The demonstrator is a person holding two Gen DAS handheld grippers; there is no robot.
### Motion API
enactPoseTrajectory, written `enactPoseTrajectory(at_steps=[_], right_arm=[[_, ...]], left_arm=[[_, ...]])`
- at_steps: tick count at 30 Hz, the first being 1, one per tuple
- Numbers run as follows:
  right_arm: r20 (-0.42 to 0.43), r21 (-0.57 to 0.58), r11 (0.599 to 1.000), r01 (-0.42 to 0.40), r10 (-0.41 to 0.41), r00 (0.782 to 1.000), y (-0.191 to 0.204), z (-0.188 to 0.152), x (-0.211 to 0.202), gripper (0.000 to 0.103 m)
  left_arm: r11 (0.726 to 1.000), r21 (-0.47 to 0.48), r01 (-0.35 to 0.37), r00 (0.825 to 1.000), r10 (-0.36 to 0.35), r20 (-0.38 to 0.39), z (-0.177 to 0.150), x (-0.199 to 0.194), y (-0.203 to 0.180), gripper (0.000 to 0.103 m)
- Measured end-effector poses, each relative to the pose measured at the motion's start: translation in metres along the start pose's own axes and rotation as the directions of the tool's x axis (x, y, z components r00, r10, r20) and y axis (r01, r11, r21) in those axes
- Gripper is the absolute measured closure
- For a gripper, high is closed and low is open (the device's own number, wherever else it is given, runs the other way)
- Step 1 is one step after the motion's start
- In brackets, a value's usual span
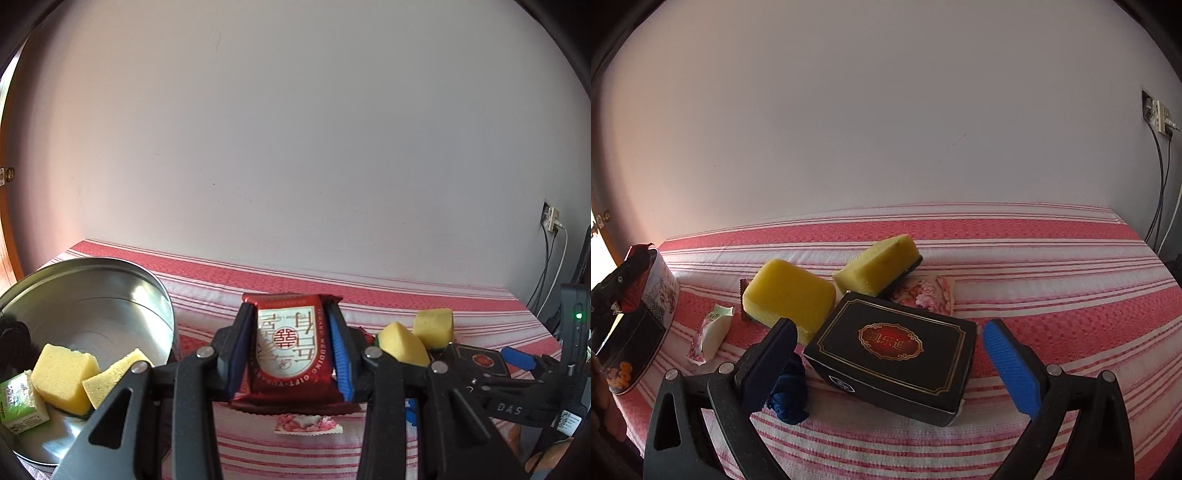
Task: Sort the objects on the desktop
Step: 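Grasp the black box with the right tool while the left holds the red packet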
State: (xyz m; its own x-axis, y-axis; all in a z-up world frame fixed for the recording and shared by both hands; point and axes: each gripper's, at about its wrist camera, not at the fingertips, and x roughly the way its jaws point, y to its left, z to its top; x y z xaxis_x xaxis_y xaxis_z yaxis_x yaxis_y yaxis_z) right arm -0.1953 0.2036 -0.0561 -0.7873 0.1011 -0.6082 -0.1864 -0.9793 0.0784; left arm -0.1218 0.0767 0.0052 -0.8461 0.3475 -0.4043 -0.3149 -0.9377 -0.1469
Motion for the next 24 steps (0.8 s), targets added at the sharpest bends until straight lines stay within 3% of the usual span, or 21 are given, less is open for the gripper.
enactPoseTrajectory(at_steps=[2, 6, 14, 19, 24], right_arm=[[-0.029, -0.042, 0.997, 0.07, -0.072, 0.997, 0.011, 0.002, 0.011, 0.001], [-0.052, -0.077, 0.99, 0.12, -0.124, 0.991, 0.019, 0.004, 0.021, 0.001], [-0.011, -0.01, 0.997, 0.074, -0.074, 0.997, 0.007, 0.0, 0.007, 0.005], [0.162, 0.02, 1.0, 0.011, -0.014, 0.987, 0.004, -0.006, -0.027, 0.004], [0.338, -0.073, 0.996, 0.058, -0.03, 0.94, 0.033, -0.018, -0.06, 0.004]], left_arm=[[1.0, 0.007, -0.004, 1.0, 0.004, -0.008, 0.0, 0.0, 0.003, 0.064], [0.999, 0.042, -0.029, 1.0, 0.029, -0.005, 0.0, -0.004, 0.007, 0.064], [0.999, 0.041, -0.025, 1.0, 0.025, -0.01, -0.002, -0.005, 0.008, 0.064], [0.999, 0.039, -0.027, 1.0, 0.027, 0.011, -0.001, -0.01, 0.009, 0.064], [0.997, 0.062, -0.053, 0.998, 0.051, 0.043, 0.0, -0.016, 0.01, 0.064]])
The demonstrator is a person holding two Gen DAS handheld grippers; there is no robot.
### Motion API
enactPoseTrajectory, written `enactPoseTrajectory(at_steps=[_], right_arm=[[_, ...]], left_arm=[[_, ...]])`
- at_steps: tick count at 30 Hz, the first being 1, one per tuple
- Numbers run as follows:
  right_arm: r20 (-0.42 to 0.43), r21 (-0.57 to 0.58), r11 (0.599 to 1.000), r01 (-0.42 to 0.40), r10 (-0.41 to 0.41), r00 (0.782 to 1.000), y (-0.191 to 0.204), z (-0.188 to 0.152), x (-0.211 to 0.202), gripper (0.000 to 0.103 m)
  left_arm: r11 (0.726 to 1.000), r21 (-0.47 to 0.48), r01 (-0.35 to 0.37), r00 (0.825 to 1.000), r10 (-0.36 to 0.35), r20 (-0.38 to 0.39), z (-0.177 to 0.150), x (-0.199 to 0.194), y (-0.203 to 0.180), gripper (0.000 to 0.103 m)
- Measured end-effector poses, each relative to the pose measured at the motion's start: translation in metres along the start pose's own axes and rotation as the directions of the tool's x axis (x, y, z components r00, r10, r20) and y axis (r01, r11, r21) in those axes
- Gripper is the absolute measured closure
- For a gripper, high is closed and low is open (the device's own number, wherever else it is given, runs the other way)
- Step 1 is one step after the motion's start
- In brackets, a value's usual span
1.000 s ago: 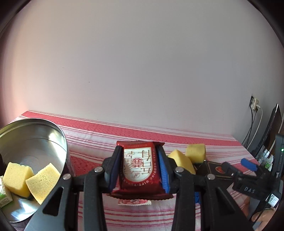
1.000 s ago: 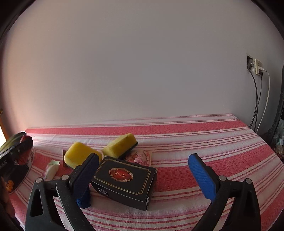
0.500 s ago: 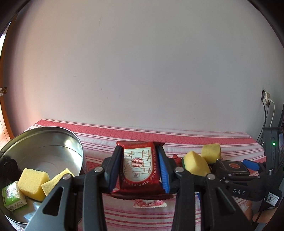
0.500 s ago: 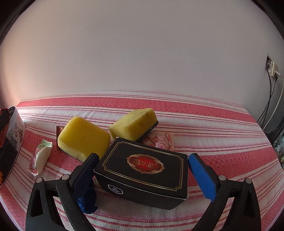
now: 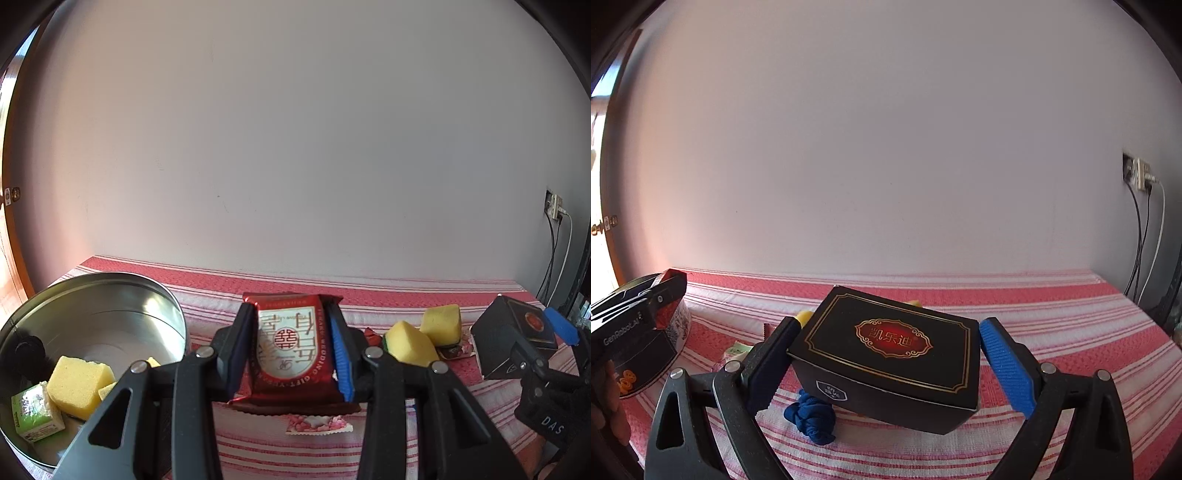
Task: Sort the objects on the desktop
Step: 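Grasp the black box with the right tool while the left holds the red packet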
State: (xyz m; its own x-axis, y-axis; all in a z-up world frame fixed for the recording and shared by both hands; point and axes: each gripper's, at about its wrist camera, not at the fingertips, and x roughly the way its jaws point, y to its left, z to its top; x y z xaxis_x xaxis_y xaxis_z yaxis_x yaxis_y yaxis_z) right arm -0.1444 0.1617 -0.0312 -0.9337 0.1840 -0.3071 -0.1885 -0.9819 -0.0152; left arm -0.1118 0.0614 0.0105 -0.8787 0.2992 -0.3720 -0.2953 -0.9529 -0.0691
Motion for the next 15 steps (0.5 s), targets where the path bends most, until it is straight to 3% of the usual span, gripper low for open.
enactPoseTrajectory(at_steps=[4, 8, 15], right_arm=[[0.081, -0.072, 0.997, 0.028, -0.022, 0.996, 0.02, -0.002, -0.018, 0.004], [0.153, -0.065, 0.997, 0.046, -0.036, 0.988, 0.024, 0.0, -0.032, 0.004], [0.202, -0.066, 0.997, 0.049, -0.034, 0.979, 0.038, 0.0, -0.04, 0.004]], left_arm=[[0.998, 0.037, -0.047, 0.998, 0.045, 0.042, 0.002, -0.006, 0.004, 0.064], [0.998, 0.019, -0.058, 0.997, 0.057, 0.052, 0.005, -0.01, 0.014, 0.064], [0.998, 0.004, -0.068, 0.995, 0.067, 0.076, 0.006, -0.02, 0.033, 0.064]])
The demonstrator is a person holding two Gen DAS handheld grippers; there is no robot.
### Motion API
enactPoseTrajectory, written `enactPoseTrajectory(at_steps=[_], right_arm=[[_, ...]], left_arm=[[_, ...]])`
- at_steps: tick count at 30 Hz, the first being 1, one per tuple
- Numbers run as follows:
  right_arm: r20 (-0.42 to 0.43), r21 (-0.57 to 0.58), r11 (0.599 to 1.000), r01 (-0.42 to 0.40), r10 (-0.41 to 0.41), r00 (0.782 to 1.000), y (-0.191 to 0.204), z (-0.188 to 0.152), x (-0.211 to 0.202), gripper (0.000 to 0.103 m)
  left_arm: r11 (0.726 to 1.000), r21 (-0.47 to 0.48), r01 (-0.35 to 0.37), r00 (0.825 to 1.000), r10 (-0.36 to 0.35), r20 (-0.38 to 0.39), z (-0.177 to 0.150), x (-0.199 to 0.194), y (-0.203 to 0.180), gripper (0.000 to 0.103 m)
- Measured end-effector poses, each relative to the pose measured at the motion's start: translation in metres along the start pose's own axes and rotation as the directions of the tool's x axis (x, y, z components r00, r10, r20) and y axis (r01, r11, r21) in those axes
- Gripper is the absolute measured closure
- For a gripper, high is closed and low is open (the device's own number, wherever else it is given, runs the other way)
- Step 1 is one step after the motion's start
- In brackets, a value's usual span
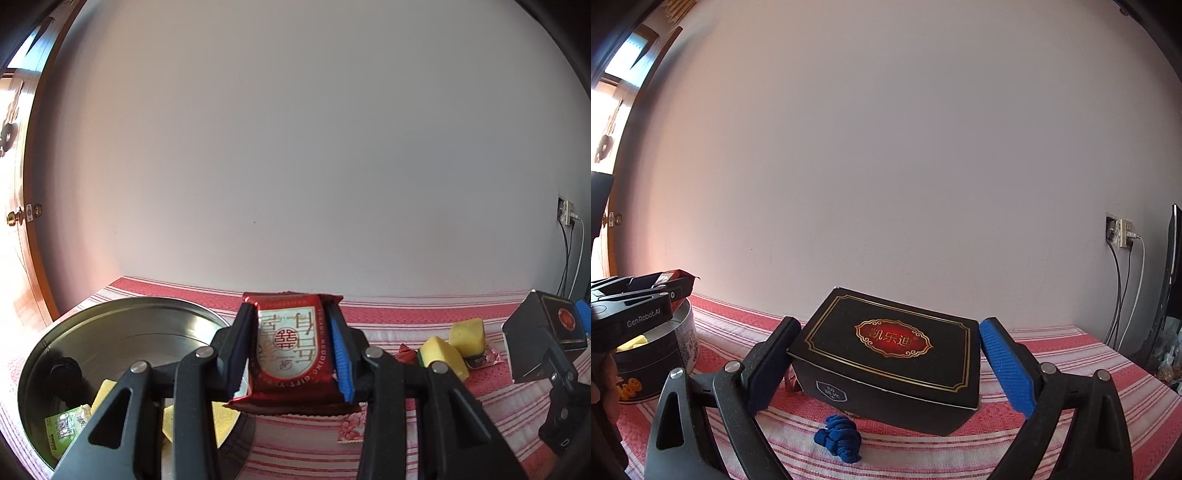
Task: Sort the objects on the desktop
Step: 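Grasp the black box with the right tool while the left holds the red packet, then carry the red packet and black box over the tin and release both inside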
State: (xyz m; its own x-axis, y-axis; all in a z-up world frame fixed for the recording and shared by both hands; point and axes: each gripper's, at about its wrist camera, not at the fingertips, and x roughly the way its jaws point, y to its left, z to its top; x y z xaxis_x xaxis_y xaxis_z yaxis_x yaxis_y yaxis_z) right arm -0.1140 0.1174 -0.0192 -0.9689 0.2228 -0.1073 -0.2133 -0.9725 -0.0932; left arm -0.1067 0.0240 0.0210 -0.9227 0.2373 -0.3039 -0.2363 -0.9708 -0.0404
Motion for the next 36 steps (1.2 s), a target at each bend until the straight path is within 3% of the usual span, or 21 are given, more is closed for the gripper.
enactPoseTrajectory(at_steps=[7, 17, 28, 36], right_arm=[[-0.015, -0.044, 0.997, -0.059, 0.058, 0.998, 0.038, 0.005, 0.001, 0.004], [0.002, 0.005, 0.982, -0.19, 0.19, 0.982, 0.104, 0.027, 0.016, 0.004], [0.003, 0.049, 0.949, -0.311, 0.311, 0.95, 0.177, 0.046, 0.039, 0.004], [-0.062, 0.064, 0.945, -0.322, 0.326, 0.943, 0.191, 0.039, 0.042, 0.004]], left_arm=[[0.999, -0.054, -0.011, 1.0, 0.012, 0.011, 0.005, -0.005, 0.031, 0.064], [0.978, -0.153, -0.142, 0.989, 0.147, 0.017, 0.007, -0.011, 0.101, 0.064], [0.888, -0.28, -0.364, 0.931, 0.357, -0.08, 0.001, -0.003, 0.165, 0.064], [0.855, -0.264, -0.446, 0.895, 0.419, -0.153, -0.007, 0.006, 0.178, 0.064]])
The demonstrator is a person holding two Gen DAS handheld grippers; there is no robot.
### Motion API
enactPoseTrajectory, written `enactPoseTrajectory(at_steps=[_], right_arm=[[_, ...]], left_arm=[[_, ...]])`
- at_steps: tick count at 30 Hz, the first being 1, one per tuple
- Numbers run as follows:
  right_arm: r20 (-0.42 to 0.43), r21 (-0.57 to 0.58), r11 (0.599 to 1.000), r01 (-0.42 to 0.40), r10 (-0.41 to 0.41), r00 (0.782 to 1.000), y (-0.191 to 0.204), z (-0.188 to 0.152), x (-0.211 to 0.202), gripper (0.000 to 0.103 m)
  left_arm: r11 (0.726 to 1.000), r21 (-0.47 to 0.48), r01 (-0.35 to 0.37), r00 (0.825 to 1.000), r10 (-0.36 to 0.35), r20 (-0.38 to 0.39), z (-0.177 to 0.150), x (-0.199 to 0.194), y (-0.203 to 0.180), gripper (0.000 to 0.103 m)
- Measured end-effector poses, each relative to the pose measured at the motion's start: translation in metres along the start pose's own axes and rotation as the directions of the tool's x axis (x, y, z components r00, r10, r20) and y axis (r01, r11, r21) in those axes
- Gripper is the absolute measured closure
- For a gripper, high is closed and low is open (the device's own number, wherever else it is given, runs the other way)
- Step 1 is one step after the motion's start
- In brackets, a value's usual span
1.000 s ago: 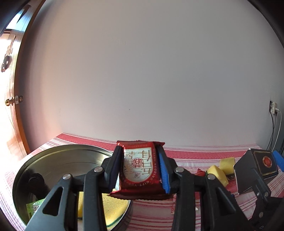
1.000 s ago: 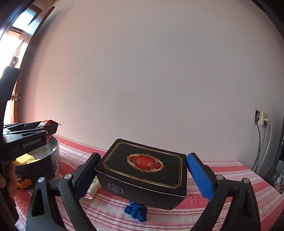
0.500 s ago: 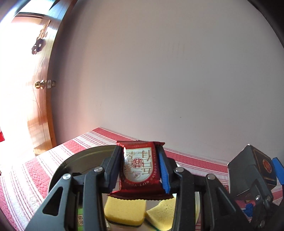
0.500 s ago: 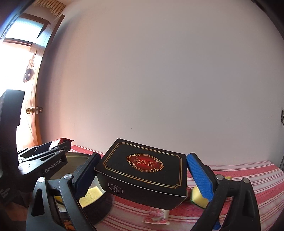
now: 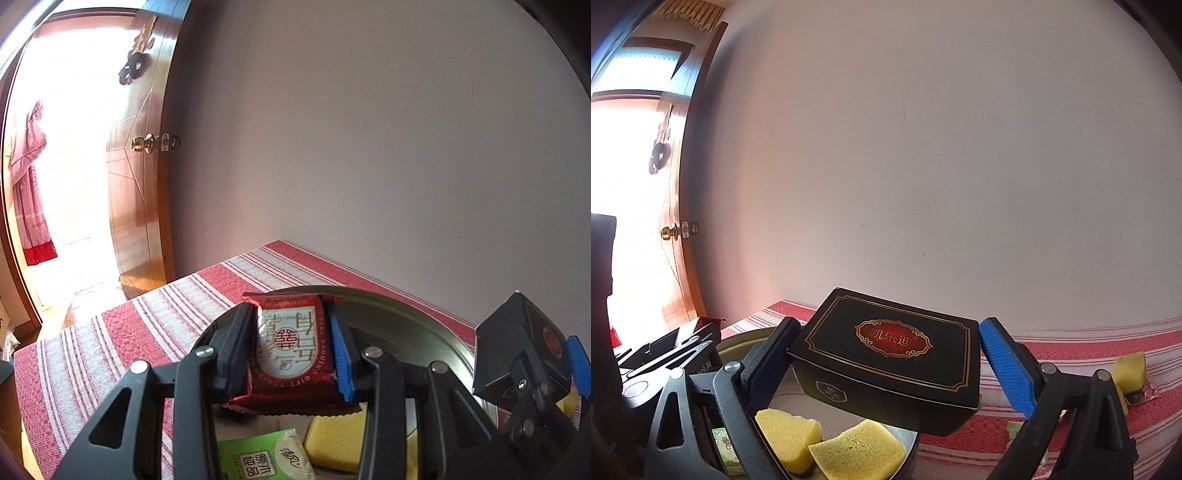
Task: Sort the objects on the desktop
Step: 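Carry the red packet and black box over the tin and release both inside, then withdraw both tools from the tin back toward the remaining items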
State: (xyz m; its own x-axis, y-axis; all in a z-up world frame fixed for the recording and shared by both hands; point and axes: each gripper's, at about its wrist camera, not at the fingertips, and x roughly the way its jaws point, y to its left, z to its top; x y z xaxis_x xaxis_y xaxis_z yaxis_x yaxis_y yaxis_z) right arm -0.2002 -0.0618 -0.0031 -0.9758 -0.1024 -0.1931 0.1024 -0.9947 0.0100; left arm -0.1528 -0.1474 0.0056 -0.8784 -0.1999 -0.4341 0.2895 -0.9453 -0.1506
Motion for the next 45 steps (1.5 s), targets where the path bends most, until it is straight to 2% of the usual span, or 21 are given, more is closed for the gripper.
enactPoseTrajectory(at_steps=[6, 12, 20, 21, 23, 34, 36, 38, 41, 45], right_arm=[[-0.052, -0.026, 1.0, 0.005, -0.006, 0.999, -0.001, -0.007, 0.014, 0.004], [-0.073, -0.063, 0.998, 0.001, -0.006, 0.997, -0.005, -0.015, 0.022, 0.004], [-0.091, -0.075, 0.997, 0.002, -0.009, 0.996, 0.016, -0.013, 0.047, 0.004], [-0.091, -0.075, 0.997, 0.004, -0.011, 0.996, 0.003, -0.014, 0.038, 0.004], [-0.085, -0.069, 0.998, 0.003, -0.009, 0.996, 0.001, -0.015, 0.037, 0.004], [-0.064, -0.063, 0.998, -0.013, 0.009, 0.998, 0.007, -0.017, 0.044, 0.003], [-0.06, -0.071, 0.997, -0.018, 0.014, 0.998, 0.008, -0.017, 0.043, 0.003], [-0.056, -0.082, 0.996, -0.016, 0.011, 0.998, 0.01, -0.018, 0.043, 0.003], [-0.048, -0.069, 0.998, 0.002, -0.006, 0.999, 0.007, -0.019, 0.043, 0.002], [-0.061, -0.028, 1.0, 0.002, -0.003, 0.998, 0.001, -0.022, 0.044, 0.001]], left_arm=[[0.999, -0.014, -0.05, 0.998, 0.049, -0.034, -0.001, 0.007, 0.007, 0.064], [0.998, -0.019, -0.053, 0.998, 0.052, -0.048, -0.002, 0.009, 0.01, 0.064], [0.998, -0.025, -0.051, 0.997, 0.05, -0.062, -0.003, 0.014, 0.013, 0.064], [0.998, -0.024, -0.052, 0.997, 0.05, -0.061, -0.003, 0.014, 0.013, 0.064], [0.998, -0.02, -0.053, 0.997, 0.051, -0.061, -0.003, 0.014, 0.012, 0.064], [0.997, -0.006, -0.075, 0.995, 0.074, -0.073, -0.003, 0.017, 0.011, 0.063], [0.996, -0.004, -0.085, 0.995, 0.085, -0.057, -0.003, 0.014, 0.01, 0.05], [0.994, -0.005, -0.107, 0.994, 0.106, -0.038, -0.002, 0.01, 0.01, 0.03], [0.995, -0.015, -0.096, 0.995, 0.095, -0.033, -0.002, 0.009, 0.012, 0.019], [0.995, -0.006, -0.104, 0.994, 0.104, -0.017, -0.002, 0.007, 0.01, 0.01]])
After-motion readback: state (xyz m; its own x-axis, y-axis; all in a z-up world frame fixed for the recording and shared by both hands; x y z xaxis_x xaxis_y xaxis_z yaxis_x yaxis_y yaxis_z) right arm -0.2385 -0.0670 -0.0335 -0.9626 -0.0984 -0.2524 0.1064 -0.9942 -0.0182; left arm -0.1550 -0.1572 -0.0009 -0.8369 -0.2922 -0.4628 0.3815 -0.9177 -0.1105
